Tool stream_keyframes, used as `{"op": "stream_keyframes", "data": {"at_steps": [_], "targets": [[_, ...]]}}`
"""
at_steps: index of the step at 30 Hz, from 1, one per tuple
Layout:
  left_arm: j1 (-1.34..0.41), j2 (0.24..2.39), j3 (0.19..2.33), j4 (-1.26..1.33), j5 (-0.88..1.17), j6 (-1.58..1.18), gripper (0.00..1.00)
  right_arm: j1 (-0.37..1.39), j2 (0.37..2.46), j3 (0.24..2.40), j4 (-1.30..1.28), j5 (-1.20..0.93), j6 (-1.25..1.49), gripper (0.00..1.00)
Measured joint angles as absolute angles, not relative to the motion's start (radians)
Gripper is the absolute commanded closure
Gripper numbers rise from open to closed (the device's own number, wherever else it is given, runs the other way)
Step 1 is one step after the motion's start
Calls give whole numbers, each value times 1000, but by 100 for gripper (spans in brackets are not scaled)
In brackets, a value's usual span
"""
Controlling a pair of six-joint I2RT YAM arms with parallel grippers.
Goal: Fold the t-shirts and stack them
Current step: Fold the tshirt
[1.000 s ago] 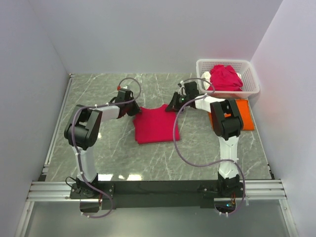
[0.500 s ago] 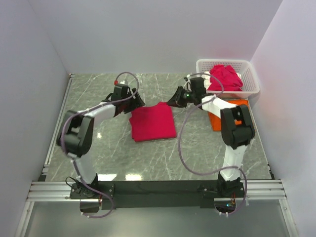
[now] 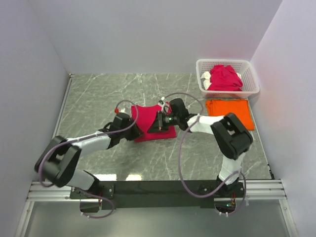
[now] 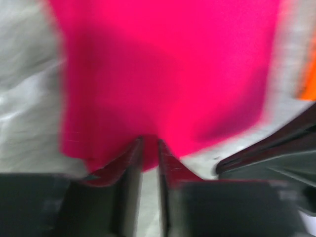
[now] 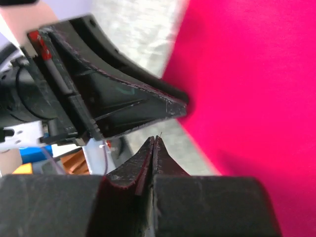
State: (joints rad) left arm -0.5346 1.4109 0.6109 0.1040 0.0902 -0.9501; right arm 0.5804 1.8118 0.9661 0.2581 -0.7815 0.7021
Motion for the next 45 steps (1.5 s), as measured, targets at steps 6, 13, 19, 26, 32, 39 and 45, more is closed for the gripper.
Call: {"op": "stream_keyframes", "data": {"at_steps": [6,13,19,26,32,39,45], "targets": [[-522,1553,566,251,111,-1023,95,571,2004,968,287,-782,707,100],[-467,1585,534,360,167,-1072,99,524,2031,992,259,-822,677,100],[-437,1548,527,305,157,-1056,99,431,1907,953,167,-794,600,100],[-408,1502,528,219,116,-1010,99,332,1918,954,125,-777,561,100],[-379,1491,527,196,115,-1007,99,334,1956,955,102,-803,571,100],[-371,1356,525,11,48,-950,63,333,1857,925,10,-726,539,97],[-539,1228,647,-199,-143,-856,22,333,1566,915,-192,-532,482,61]]}}
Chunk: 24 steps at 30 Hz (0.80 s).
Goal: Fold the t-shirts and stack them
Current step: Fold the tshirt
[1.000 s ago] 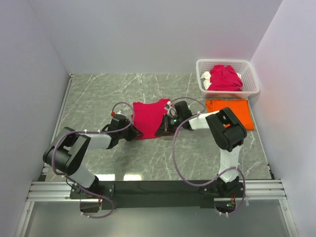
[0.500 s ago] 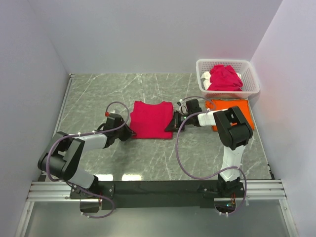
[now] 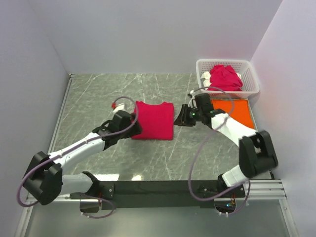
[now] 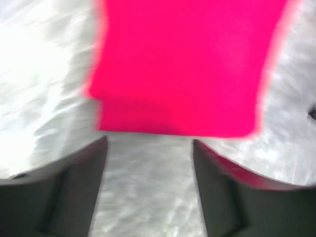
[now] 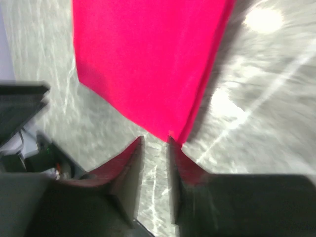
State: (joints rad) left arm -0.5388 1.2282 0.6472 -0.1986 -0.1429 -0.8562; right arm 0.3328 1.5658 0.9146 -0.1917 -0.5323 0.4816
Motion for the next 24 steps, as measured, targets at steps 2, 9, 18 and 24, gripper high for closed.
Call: {"op": "stream_keyframes", "data": {"at_steps": [2,9,18,24], "targets": [[-654,1225,735,-237,-208,-802,16,332,1466,920,-250,-445,468,47],[-980,1446,1030,-320,-384,-587,25,301,1311,923,-459,-202,459,18],[-1142,1792,1258,-338,-500,-307,39,135,1201,806,-554,-136,508,9],[-1145,1892,1284,-336,-535,-203,36,65,1181,749,-538,-180,531,8]]}}
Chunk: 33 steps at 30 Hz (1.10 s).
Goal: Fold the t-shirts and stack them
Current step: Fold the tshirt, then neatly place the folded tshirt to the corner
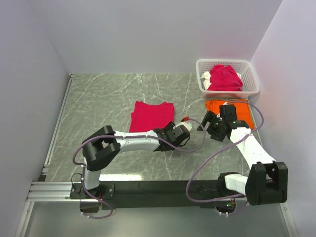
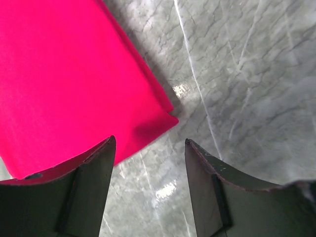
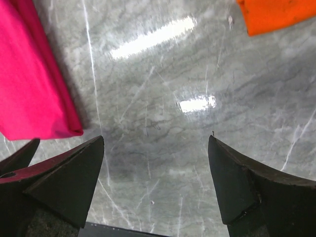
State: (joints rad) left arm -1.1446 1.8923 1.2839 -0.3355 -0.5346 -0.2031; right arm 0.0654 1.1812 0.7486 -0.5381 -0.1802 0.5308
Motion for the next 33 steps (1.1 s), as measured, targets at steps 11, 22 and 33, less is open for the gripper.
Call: {"op": "stream_keyframes", "data": {"at_steps": [11,22,33], "targets": [[-1145,2003,1308,-289,-545,-123,60,45,1200,699,-439,-297,540,9],[-1145,2012,1297,-267,-570,-126,99,41,1344,648,-167,-514,622,13],[-1110,1830,1231,-268,-497,-223,99,151,1637,628,226,-670,879,12]]}}
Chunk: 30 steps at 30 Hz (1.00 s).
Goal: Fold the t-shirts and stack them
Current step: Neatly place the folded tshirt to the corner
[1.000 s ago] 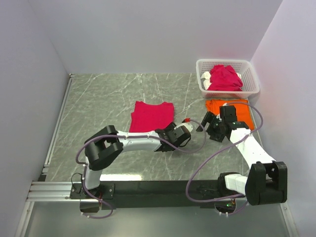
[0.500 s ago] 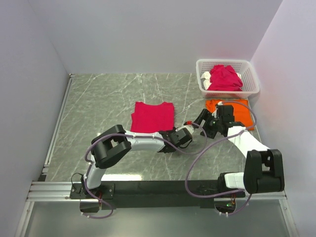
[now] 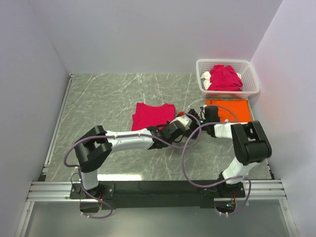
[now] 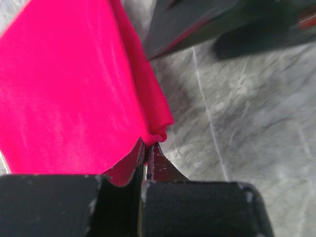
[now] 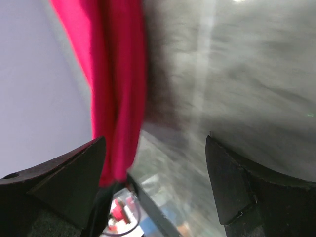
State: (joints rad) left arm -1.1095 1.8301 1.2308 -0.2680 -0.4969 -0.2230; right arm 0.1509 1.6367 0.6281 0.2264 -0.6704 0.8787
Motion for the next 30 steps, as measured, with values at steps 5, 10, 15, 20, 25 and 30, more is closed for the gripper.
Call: {"op": "stream_keyframes", "data": {"at_steps": [5,10,15,20,25,30], "targets": [[-1109,1809,1230,-269,-469,-257,99,259,1773,707,382,-689,997,12],[-1108,1810,1230,-275,-436,-294,99,355,1889,819,448,-686,1055,15],[-1108,1810,1230,-274,-410,-342,97,396,1913,884,385,-635,1017,33],[-1108,1795,1206,-263,-388,-408,70,398,1886,886,252,-564,915,67],[-1105,1702,1181,-290,-350,-487,25,397,1802,924,5,-423,738,100],[-1052,1530,1187,-355,-290,-535,6,396,1706,1015,-253,-220,532,100]]}}
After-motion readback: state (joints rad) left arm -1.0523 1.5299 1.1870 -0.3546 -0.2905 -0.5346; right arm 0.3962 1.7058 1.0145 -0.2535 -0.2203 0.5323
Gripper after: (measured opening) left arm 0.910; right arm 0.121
